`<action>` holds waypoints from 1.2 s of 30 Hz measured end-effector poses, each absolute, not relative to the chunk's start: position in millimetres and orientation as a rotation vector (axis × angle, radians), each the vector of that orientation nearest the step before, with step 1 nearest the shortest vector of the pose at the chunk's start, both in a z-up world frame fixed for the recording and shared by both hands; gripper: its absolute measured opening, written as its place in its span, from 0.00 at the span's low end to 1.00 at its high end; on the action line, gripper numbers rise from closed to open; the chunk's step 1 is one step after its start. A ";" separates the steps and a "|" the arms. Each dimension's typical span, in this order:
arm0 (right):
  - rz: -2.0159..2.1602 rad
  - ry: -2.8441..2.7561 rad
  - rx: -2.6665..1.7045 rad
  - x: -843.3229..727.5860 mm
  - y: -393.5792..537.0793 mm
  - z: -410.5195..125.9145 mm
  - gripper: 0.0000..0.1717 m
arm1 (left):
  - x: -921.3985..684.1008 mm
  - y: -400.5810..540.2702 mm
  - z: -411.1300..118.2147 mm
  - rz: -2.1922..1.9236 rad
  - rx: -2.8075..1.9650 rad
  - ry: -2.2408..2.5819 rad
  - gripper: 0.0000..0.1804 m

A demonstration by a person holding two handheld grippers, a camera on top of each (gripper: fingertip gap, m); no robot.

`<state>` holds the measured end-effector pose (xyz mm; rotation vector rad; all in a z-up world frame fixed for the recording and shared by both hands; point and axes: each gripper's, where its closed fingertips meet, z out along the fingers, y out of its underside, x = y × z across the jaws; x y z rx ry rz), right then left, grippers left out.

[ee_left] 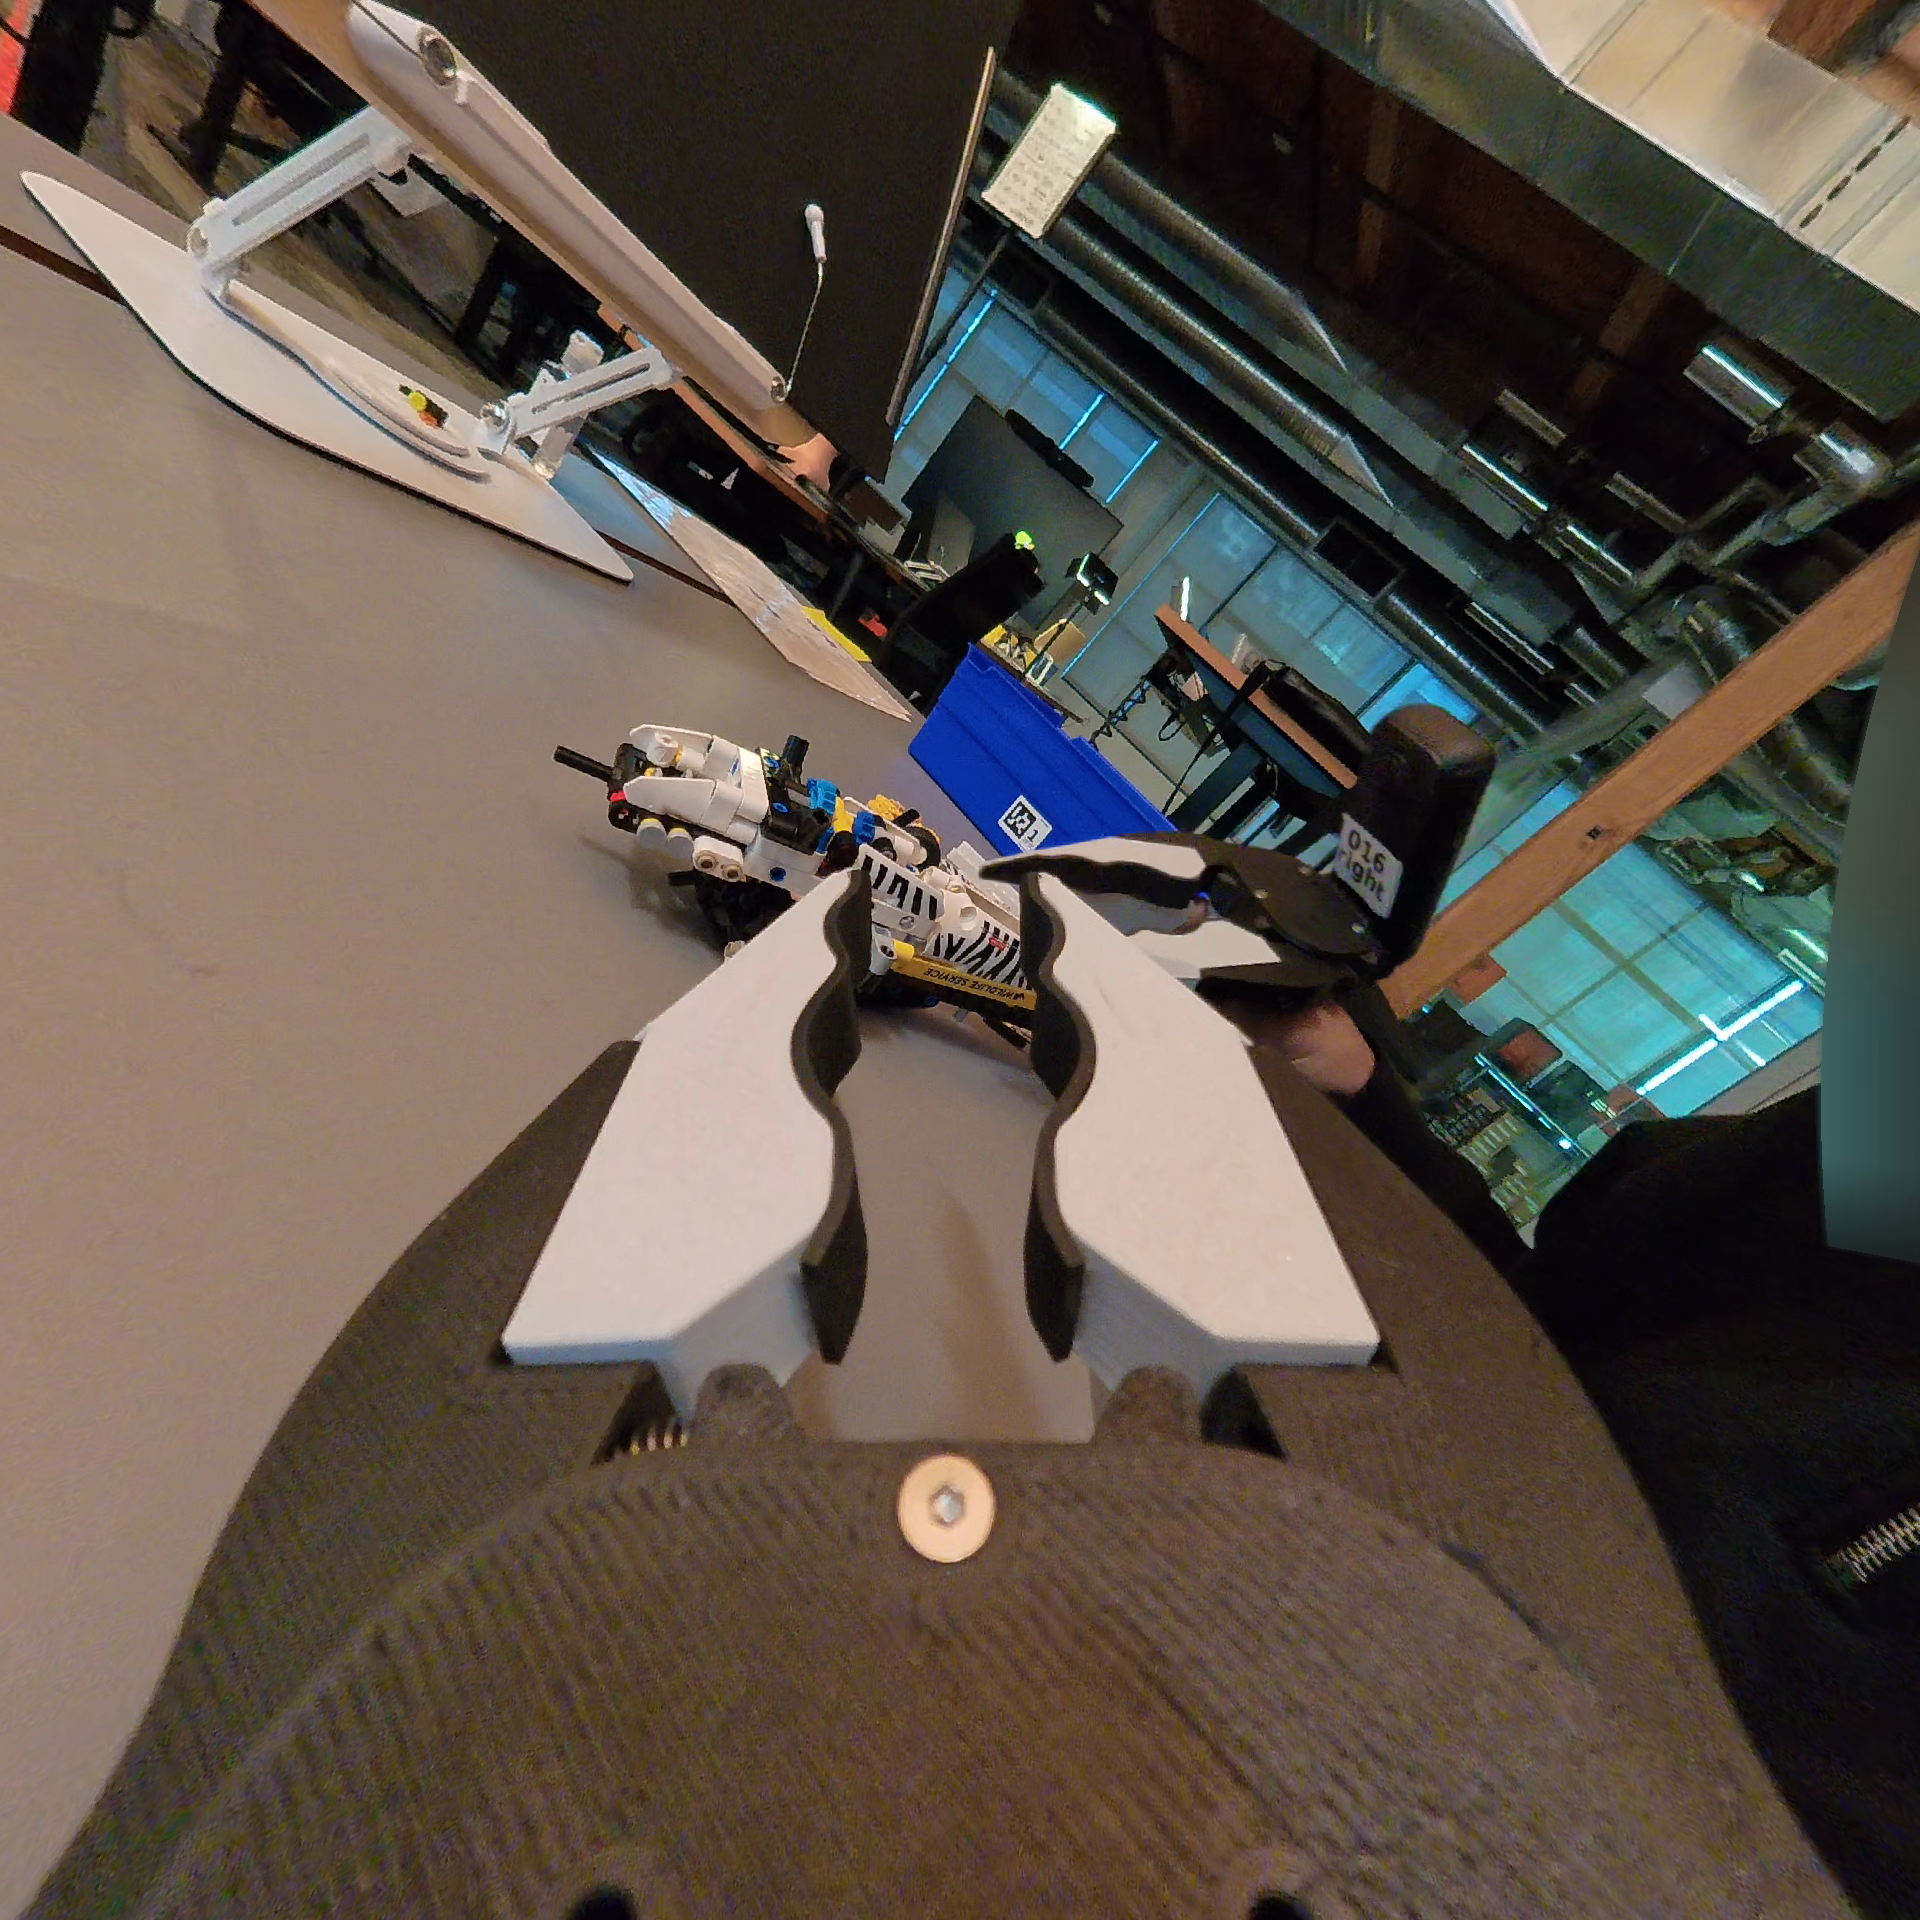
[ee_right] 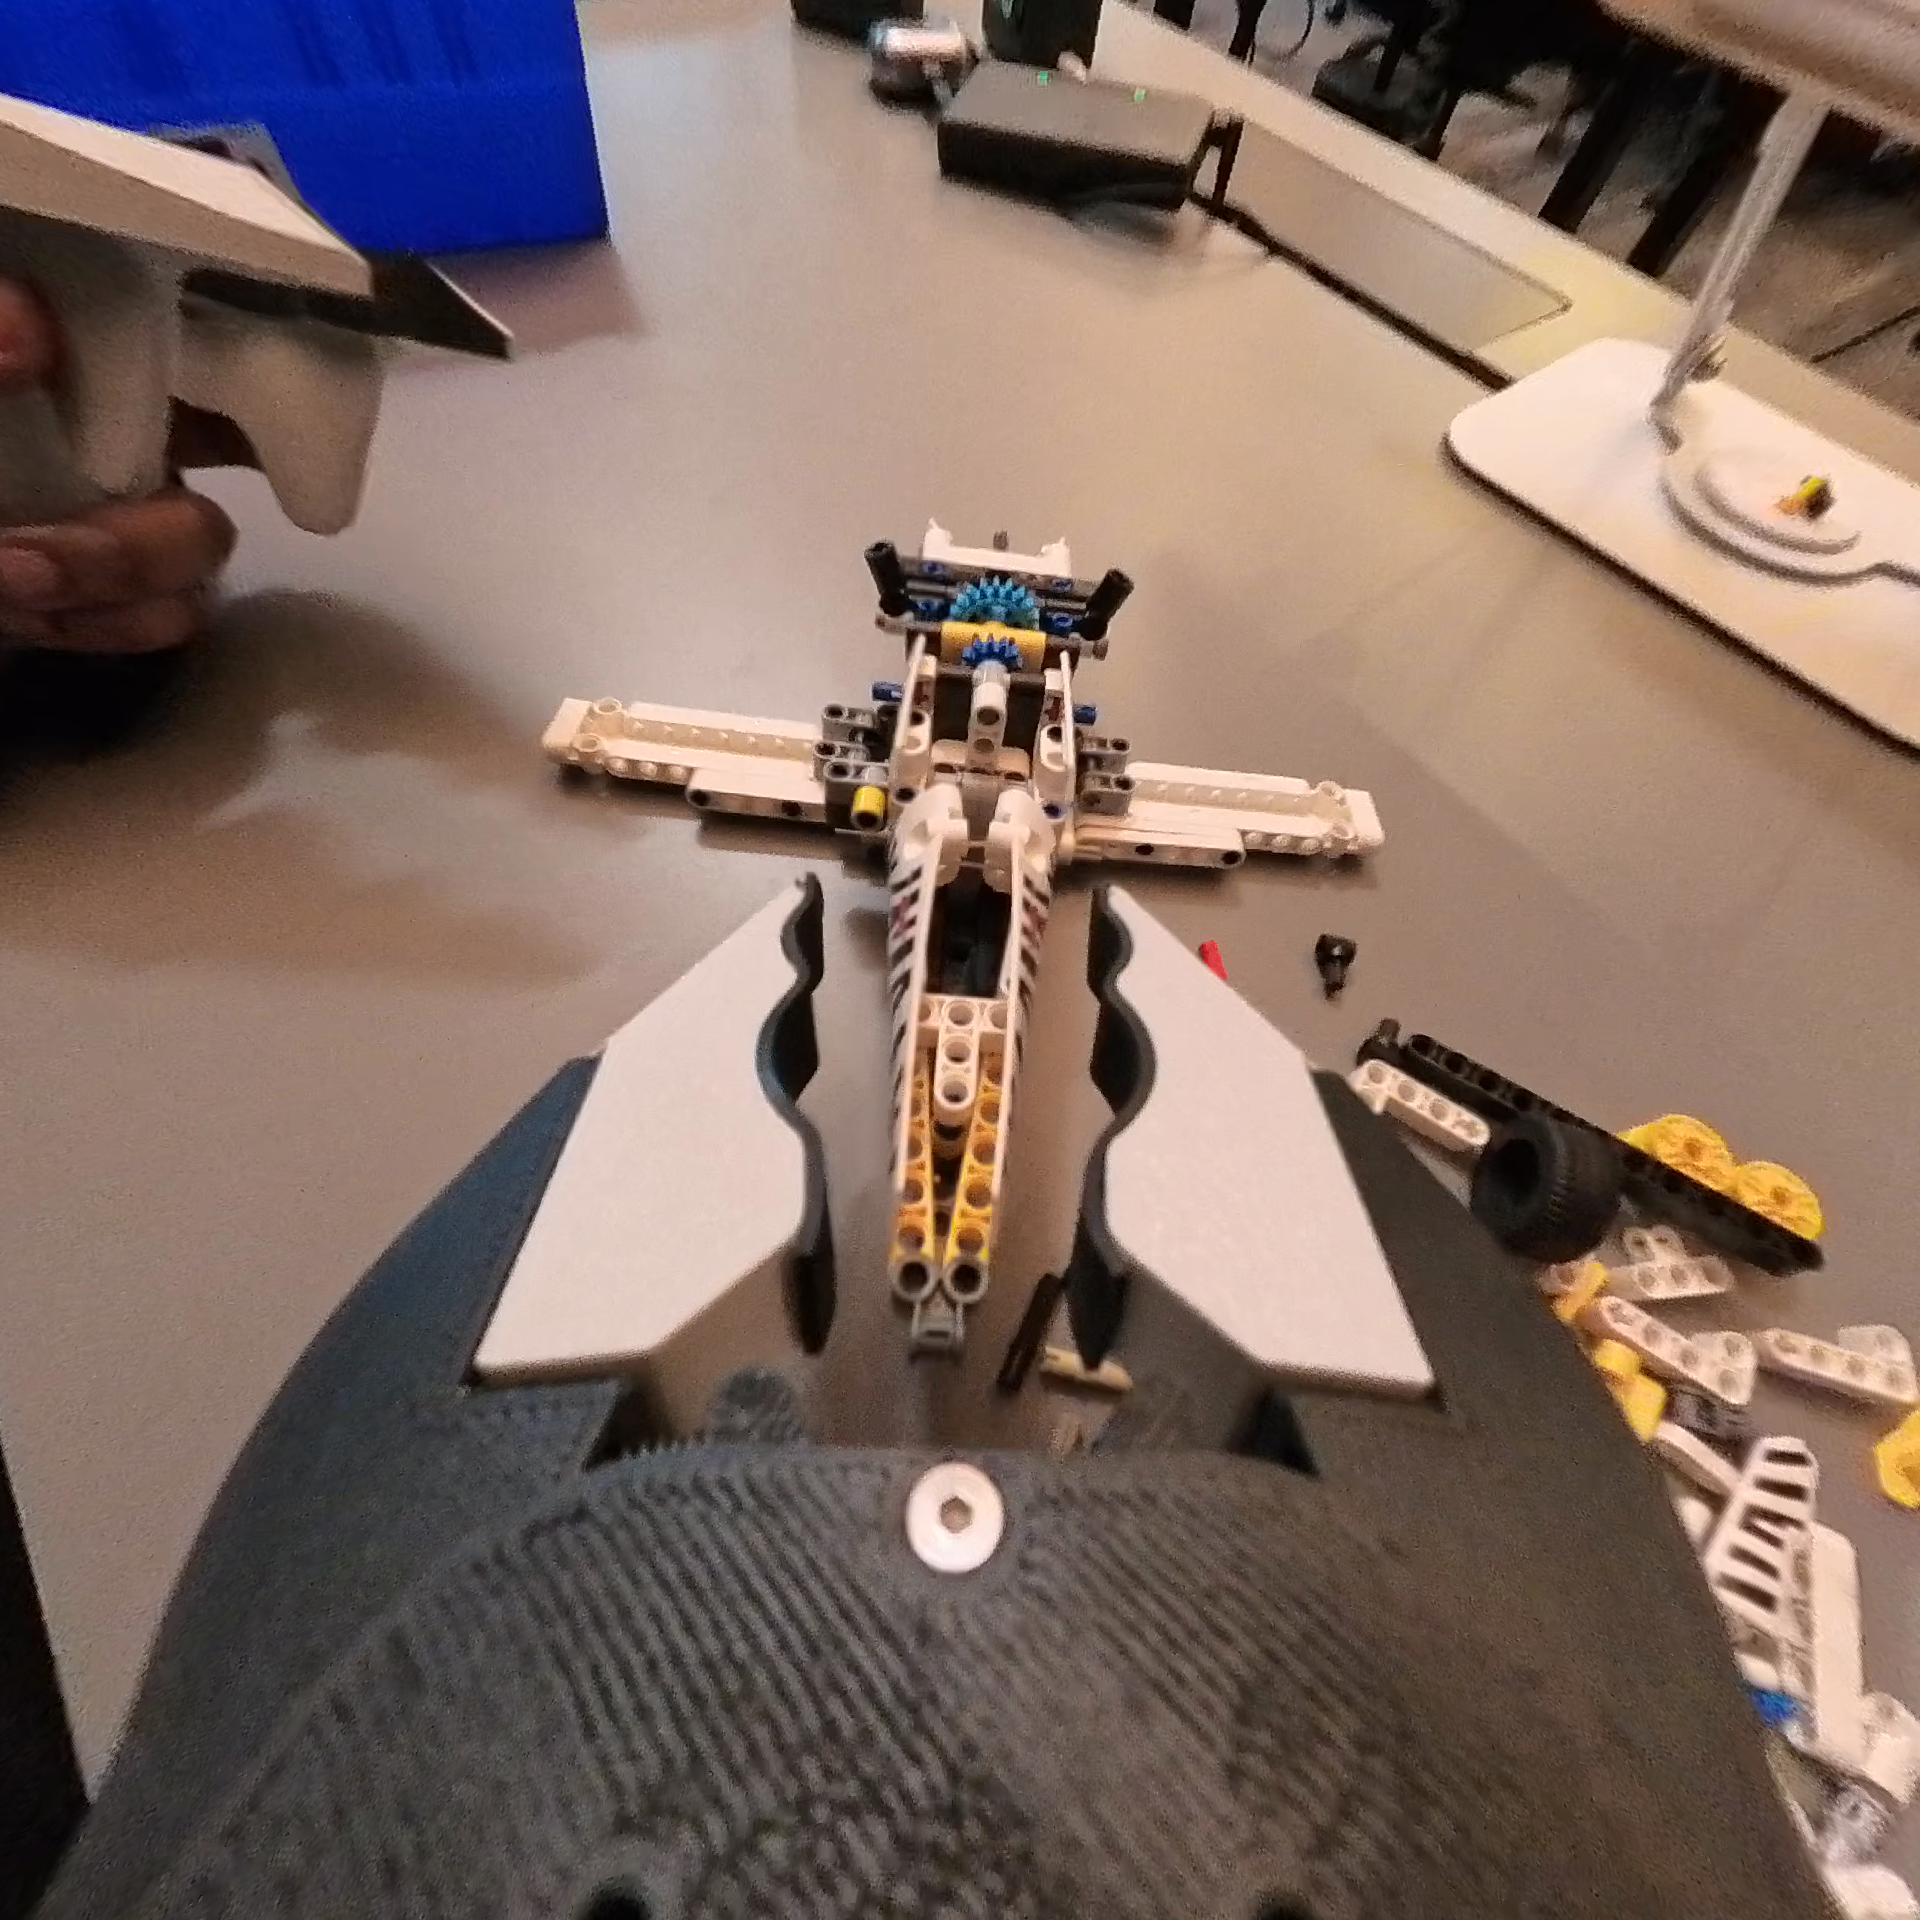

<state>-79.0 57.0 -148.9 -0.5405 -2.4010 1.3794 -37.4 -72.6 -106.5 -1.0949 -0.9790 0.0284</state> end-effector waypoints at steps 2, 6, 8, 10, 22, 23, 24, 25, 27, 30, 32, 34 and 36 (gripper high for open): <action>1.339 -2.443 -0.558 -83.9 53.4 -155.6 0.29 | -37.3 -72.5 -106.6 0.029 -1.095 -0.979 0.14; 1.280 -2.522 -0.572 -87.1 48.2 -167.5 0.23 | -37.4 -71.9 -107.1 0.030 -1.100 -0.982 0.14; 1.250 -2.543 -0.572 -87.6 48.3 -171.5 0.20 | -37.6 -72.0 -107.4 0.030 -1.100 -0.983 0.14; 1.238 -2.549 -0.549 -86.3 49.1 -171.8 0.20 | -37.7 -71.8 -107.5 0.031 -1.102 -0.984 0.14; 1.338 -2.753 -0.045 -41.2 40.7 -171.8 0.20 | -36.8 -71.0 -106.3 0.063 -1.117 -0.975 0.14; 1.336 -2.759 0.050 -39.2 39.9 -171.9 0.19 | -36.7 -71.4 -105.8 0.064 -1.115 -0.973 0.14; 1.336 -2.768 0.134 -37.5 39.0 -171.8 0.19 | -36.7 -71.8 -105.6 0.063 -1.112 -0.972 0.14; 1.342 -2.783 0.202 -35.9 38.1 -171.8 0.19 | -36.6 -71.9 -105.6 0.062 -1.111 -0.972 0.14; 1.353 -2.815 0.303 -35.7 36.5 -171.9 0.19 | -36.4 -72.0 -105.1 0.064 -1.111 -0.968 0.14; 1.346 -2.821 0.423 -41.4 35.3 -171.6 0.19 | -36.2 -72.1 -105.0 0.071 -1.113 -0.967 0.14; 1.322 -2.798 0.459 -48.3 35.6 -171.1 0.19 | -36.5 -71.8 -105.6 0.068 -1.116 -0.970 0.15; 1.290 -2.767 0.503 -53.5 37.4 -170.7 0.20 | -36.8 -71.6 -106.3 0.063 -1.117 -0.972 0.15; 1.253 -2.709 0.542 -60.7 39.3 -169.4 0.20 | -37.0 -71.4 -106.6 0.058 -1.116 -0.974 0.15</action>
